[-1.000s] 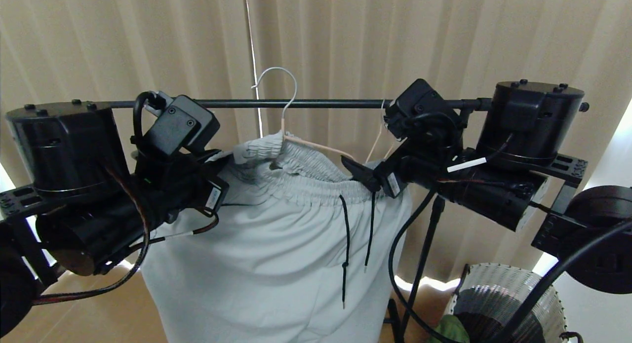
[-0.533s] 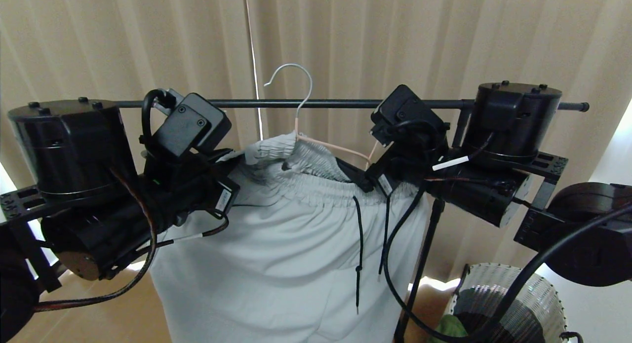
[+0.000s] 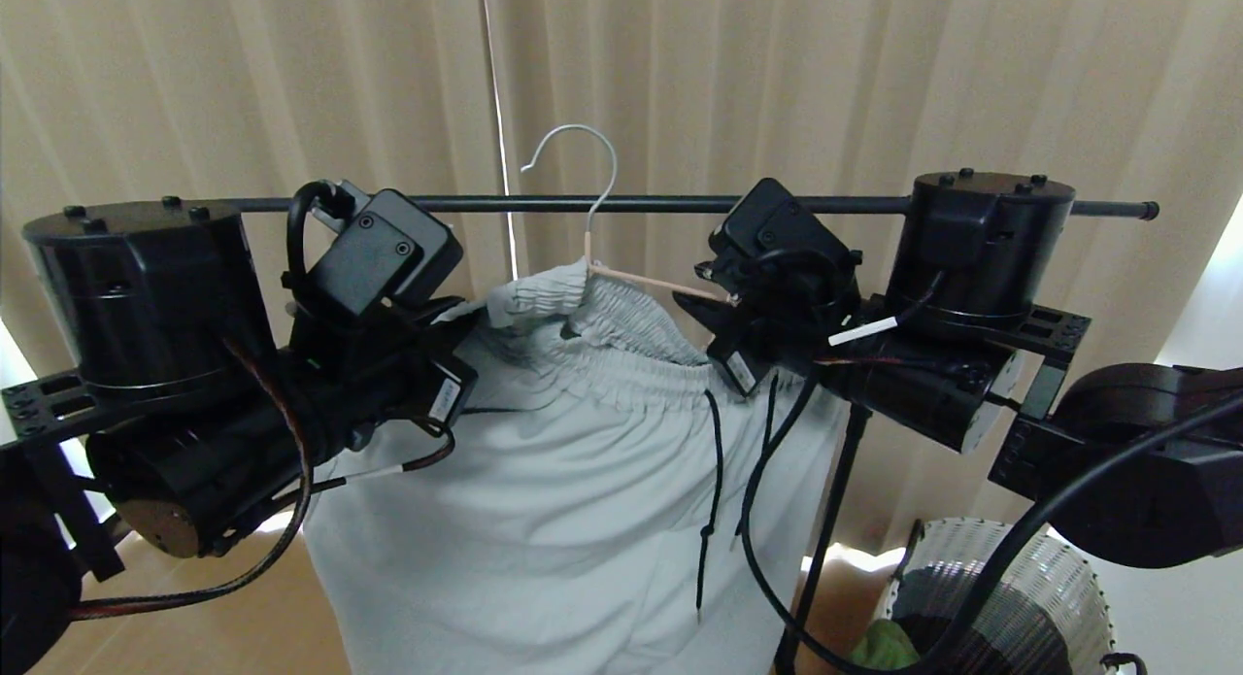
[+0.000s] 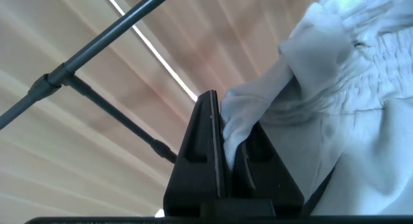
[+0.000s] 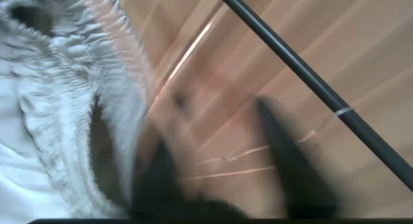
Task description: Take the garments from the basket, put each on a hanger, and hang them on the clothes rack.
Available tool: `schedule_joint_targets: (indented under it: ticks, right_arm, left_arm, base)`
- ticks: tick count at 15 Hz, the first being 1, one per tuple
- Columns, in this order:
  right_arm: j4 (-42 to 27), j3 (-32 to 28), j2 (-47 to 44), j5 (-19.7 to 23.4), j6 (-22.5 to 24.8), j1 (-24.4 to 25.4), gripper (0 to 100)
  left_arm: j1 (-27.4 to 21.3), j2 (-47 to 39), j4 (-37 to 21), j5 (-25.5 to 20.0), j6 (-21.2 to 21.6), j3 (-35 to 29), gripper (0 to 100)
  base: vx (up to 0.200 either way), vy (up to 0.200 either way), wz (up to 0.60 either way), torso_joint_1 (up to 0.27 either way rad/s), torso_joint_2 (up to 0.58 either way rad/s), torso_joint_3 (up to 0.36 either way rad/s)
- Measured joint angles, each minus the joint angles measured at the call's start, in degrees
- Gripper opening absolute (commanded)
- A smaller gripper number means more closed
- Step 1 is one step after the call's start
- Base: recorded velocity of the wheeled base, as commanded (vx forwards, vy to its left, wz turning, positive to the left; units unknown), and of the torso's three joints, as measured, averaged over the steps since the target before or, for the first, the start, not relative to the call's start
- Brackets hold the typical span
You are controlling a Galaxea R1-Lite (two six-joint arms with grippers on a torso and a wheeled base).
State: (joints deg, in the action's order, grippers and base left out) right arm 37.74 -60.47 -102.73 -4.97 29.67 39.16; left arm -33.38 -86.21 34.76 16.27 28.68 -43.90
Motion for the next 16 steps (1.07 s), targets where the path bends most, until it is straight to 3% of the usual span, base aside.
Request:
schedule_joint_targets:
  ticks: [8, 9, 14, 16]
  right_arm:
    - [0.38, 0.41, 0.04, -0.06, 0.02, -0.07, 0]
    - [0.35, 0.52, 0.17, -0.06, 0.02, -0.07, 0]
    - [0.51, 1.97, 1.11, -0.52, -0.15, -0.21, 0]
    - [0.60, 3.63, 2.46, -1.38, -0.23, -1.07, 0]
  left_arm:
    - [0.09, 0.00, -0.13, -0.02, 0.21, 0.24, 0]
    - [0.06, 0.07, -0.09, -0.10, 0.05, 0.46, 100]
    - [0.09, 1.04, -0.07, -0.55, -0.39, 1.21, 100]
    - [0.02, 2.34, -0.07, -4.64, -1.43, 2.11, 100]
  base:
    - [0.000, 0.000, 0.00, 0.000, 0.00, 0.000]
    - [0.000, 0.000, 0.00, 0.000, 0.00, 0.000]
    - [0.000, 0.000, 0.00, 0.000, 0.00, 0.000]
    - [0.000, 0.000, 0.00, 0.000, 0.00, 0.000]
